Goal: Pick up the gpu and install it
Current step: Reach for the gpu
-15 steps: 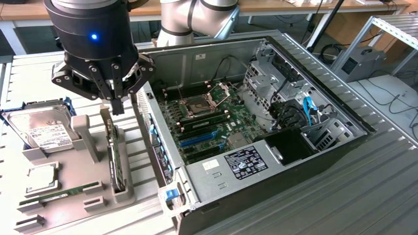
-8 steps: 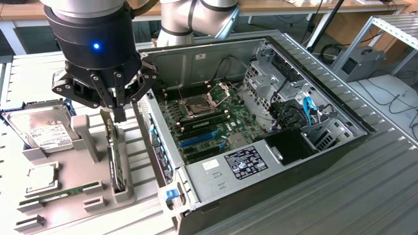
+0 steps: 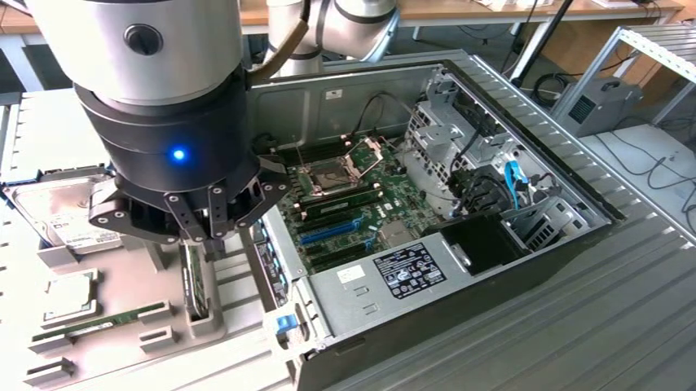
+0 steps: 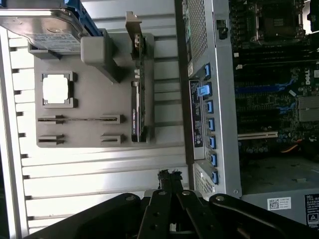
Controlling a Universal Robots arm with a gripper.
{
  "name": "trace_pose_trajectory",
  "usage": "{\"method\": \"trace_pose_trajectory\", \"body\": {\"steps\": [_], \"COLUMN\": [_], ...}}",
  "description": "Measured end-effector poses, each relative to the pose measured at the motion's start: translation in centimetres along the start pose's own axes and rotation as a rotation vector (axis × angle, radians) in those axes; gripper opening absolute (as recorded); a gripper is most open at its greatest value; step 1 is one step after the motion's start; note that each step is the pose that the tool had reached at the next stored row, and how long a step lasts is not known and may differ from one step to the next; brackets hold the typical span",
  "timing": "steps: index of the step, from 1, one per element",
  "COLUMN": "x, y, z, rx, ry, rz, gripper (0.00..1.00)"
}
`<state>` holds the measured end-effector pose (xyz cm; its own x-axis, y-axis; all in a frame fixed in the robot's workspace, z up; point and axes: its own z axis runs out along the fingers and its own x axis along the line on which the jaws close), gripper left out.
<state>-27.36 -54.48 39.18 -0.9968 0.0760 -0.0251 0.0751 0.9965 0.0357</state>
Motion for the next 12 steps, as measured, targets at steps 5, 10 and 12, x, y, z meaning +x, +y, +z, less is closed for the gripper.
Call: {"method": "trace_pose_trajectory", "body": {"steps": [5,10,12], "x": [0.0,0.2,0.2], "y": [-0.05,0.91,1.30], "z": [0.00,0.05,0.08], "rx": [0.0001,0.0001,0.0001], "ry": [0.0000,0.0000,-0.0001], "rz": [0.000,0.000,0.000], "gripper": [0.11,0.11,0.11]}}
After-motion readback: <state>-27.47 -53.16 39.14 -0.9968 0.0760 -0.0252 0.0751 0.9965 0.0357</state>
